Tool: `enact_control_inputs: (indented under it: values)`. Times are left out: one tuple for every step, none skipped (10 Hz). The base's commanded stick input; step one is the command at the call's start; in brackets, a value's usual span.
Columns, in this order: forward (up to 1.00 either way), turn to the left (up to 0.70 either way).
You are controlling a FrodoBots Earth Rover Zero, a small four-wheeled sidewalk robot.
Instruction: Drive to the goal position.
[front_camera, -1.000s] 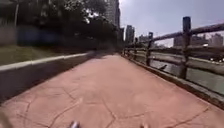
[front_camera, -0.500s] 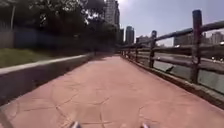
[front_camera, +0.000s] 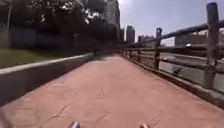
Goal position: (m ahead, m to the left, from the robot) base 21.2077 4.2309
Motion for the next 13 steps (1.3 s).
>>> enact_control_inputs:
  values:
    - [0.7, 0.0]
    - [0.7, 0.0]
    - [0.7, 0.0]
    - [0.7, 0.0]
    - [0.7, 0.0]
    - [0.7, 0.0]
    - [0.7, 0.0]
    - [0.7, 0.0]
    - [0.7, 0.0]
    - [0.7, 0.0]
    - [0.7, 0.0]
    - [0.7, 0.0]
    - [0.7, 0.0]
